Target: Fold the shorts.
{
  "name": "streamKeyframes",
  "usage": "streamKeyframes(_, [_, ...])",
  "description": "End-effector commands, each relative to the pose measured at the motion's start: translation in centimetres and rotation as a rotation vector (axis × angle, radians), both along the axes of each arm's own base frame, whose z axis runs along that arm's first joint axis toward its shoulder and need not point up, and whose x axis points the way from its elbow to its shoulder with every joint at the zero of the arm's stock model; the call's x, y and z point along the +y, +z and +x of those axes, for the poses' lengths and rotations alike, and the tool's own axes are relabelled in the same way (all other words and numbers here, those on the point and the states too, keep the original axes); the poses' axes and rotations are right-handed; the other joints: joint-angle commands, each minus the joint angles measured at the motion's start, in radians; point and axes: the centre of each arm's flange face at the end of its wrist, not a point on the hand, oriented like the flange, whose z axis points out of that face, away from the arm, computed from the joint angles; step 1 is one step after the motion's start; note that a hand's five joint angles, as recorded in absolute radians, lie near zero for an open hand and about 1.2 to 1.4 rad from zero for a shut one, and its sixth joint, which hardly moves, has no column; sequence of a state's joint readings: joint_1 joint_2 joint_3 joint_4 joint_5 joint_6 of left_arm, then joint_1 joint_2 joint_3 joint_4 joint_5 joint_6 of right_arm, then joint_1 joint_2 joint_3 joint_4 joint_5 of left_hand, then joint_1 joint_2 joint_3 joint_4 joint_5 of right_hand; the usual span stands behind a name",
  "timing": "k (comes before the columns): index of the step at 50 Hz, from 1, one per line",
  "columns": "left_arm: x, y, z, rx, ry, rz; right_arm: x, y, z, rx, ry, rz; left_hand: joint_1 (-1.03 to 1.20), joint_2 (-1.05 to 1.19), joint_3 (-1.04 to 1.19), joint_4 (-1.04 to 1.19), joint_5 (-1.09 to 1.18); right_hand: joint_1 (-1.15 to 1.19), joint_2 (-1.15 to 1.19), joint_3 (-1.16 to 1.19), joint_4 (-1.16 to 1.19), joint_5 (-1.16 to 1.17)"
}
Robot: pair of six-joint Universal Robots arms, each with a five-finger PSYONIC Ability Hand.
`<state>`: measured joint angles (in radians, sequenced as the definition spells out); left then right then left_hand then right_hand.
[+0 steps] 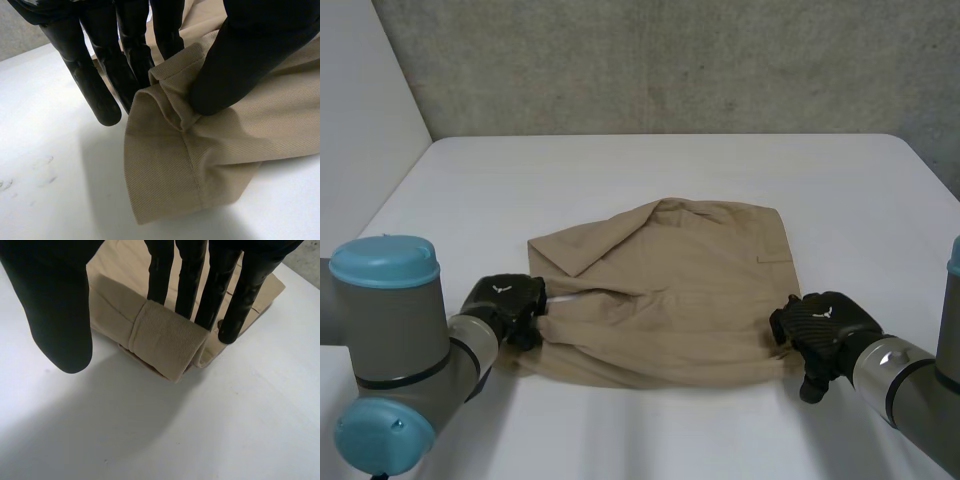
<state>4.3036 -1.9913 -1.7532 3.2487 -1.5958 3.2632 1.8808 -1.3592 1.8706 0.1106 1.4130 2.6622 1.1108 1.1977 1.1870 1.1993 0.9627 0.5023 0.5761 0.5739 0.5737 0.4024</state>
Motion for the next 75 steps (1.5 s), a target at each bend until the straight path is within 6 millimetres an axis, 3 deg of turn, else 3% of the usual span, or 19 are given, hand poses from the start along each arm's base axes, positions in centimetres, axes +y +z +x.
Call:
streamKeyframes(1, [0.0, 0.0, 0.1, 0.000, 0.006, 0.003, -0.8, -0.7, 0.4, -0.027, 0.001, -0.095, 0.285, 0.199, 0.209, 0.197, 0.259, 0.891, 0.818, 0.820, 0.820, 0.817])
streamKeyframes(7, [0.6, 0.5, 0.0, -0.006, -0.007, 0.015, -1.8, 0.1, 0.7, -0.027, 0.015, -0.174, 0.285, 0.199, 0.209, 0.197, 0.259, 0.894, 0.820, 0.822, 0.823, 0.819])
streamKeyframes(10, [1.1, 2.9, 0.2, 0.009, -0.009, -0.017, -2.4, 1.3, 1.0, -0.020, 0.028, -0.232, 0.285, 0.199, 0.209, 0.197, 0.259, 0.894, 0.820, 0.822, 0.823, 0.819])
streamKeyframes(17, [2.6, 11.1, 0.7, 0.094, -0.022, -0.193, -2.4, 7.5, 1.0, 0.005, 0.052, -0.365, 0.285, 0.199, 0.209, 0.197, 0.259, 0.894, 0.820, 0.822, 0.823, 0.819])
streamKeyframes(22, [3.8, 13.7, 1.2, 0.125, -0.036, -0.260, -2.0, 9.0, 0.8, 0.057, 0.074, -0.326, 0.285, 0.199, 0.209, 0.197, 0.259, 0.894, 0.820, 0.822, 0.823, 0.819])
streamKeyframes(27, [4.1, 12.1, 1.2, 0.098, -0.045, -0.190, -3.0, 7.6, 0.9, 0.136, 0.103, -0.244, 0.285, 0.199, 0.209, 0.197, 0.259, 0.894, 0.820, 0.822, 0.823, 0.819])
streamKeyframes(30, [3.6, 9.7, 1.2, 0.063, -0.040, -0.107, -3.6, 6.4, 1.2, 0.164, 0.115, -0.208, 0.285, 0.199, 0.209, 0.197, 0.259, 0.894, 0.820, 0.822, 0.823, 0.819])
streamKeyframes(35, [2.0, 5.1, 0.8, -0.007, -0.026, 0.037, -5.0, 3.9, 2.1, 0.188, 0.126, -0.152, 0.285, 0.199, 0.209, 0.197, 0.259, 0.894, 0.820, 0.822, 0.823, 0.819])
streamKeyframes(42, [-1.7, 3.4, -0.8, -0.048, -0.048, 0.018, -7.3, 3.6, 4.6, 0.187, 0.129, -0.225, 0.285, 0.199, 0.209, 0.197, 0.259, 0.894, 0.820, 0.822, 0.823, 0.819])
streamKeyframes(46, [-5.3, 6.8, -2.2, -0.012, -0.043, -0.137, -10.2, 7.3, 5.9, 0.125, 0.074, -0.450, 0.285, 0.199, 0.209, 0.197, 0.259, 0.894, 0.820, 0.822, 0.823, 0.819])
streamKeyframes(49, [-8.2, 12.4, -3.2, 0.054, -0.004, -0.352, -12.2, 11.0, 6.6, 0.057, 0.026, -0.640, 0.285, 0.199, 0.209, 0.197, 0.259, 0.894, 0.820, 0.822, 0.823, 0.819])
streamKeyframes(50, [-8.8, 14.1, -3.4, 0.078, 0.009, -0.419, -13.2, 13.9, 6.9, 0.002, -0.005, -0.783, 0.285, 0.199, 0.209, 0.197, 0.259, 0.894, 0.820, 0.822, 0.823, 0.819])
streamKeyframes(52, [-10.3, 19.5, -3.8, 0.170, 0.044, -0.639, -13.7, 17.1, 7.2, -0.059, -0.037, -0.931, 0.285, 0.199, 0.209, 0.197, 0.259, 0.894, 0.820, 0.822, 0.823, 0.819])
streamKeyframes(54, [-10.6, 23.7, -3.8, 0.248, 0.073, -0.809, -13.4, 22.0, 7.0, -0.154, -0.080, -1.147, 0.285, 0.199, 0.209, 0.197, 0.259, 0.894, 0.820, 0.822, 0.823, 0.819])
streamKeyframes(55, [-10.2, 27.0, -3.5, 0.316, 0.099, -0.939, -13.2, 23.3, 7.0, -0.183, -0.089, -1.207, 0.285, 0.199, 0.209, 0.197, 0.259, 0.894, 0.820, 0.822, 0.823, 0.819])
streamKeyframes(59, [-7.4, 32.2, -3.0, 0.424, 0.117, -1.137, -12.2, 26.6, 6.7, -0.285, -0.115, -1.394, 0.285, 0.199, 0.209, 0.197, 0.259, 0.894, 0.820, 0.822, 0.823, 0.819])
streamKeyframes(61, [-6.7, 32.3, -3.0, 0.431, 0.112, -1.141, -12.1, 26.4, 6.9, -0.296, -0.107, -1.389, 0.285, 0.199, 0.209, 0.197, 0.259, 0.894, 0.820, 0.822, 0.823, 0.819])
streamKeyframes(68, [-5.4, 26.9, -2.7, 0.363, 0.093, -0.987, -12.3, 21.8, 7.0, -0.236, -0.066, -1.215, 0.285, 0.199, 0.209, 0.197, 0.259, 0.894, 0.820, 0.822, 0.823, 0.819])
streamKeyframes(75, [-3.4, 16.8, -3.2, 0.257, 0.042, -0.701, -12.2, 12.8, 6.7, -0.106, -0.005, -0.915, 0.285, 0.199, 0.209, 0.197, 0.259, 0.894, 0.820, 0.822, 0.823, 0.819])
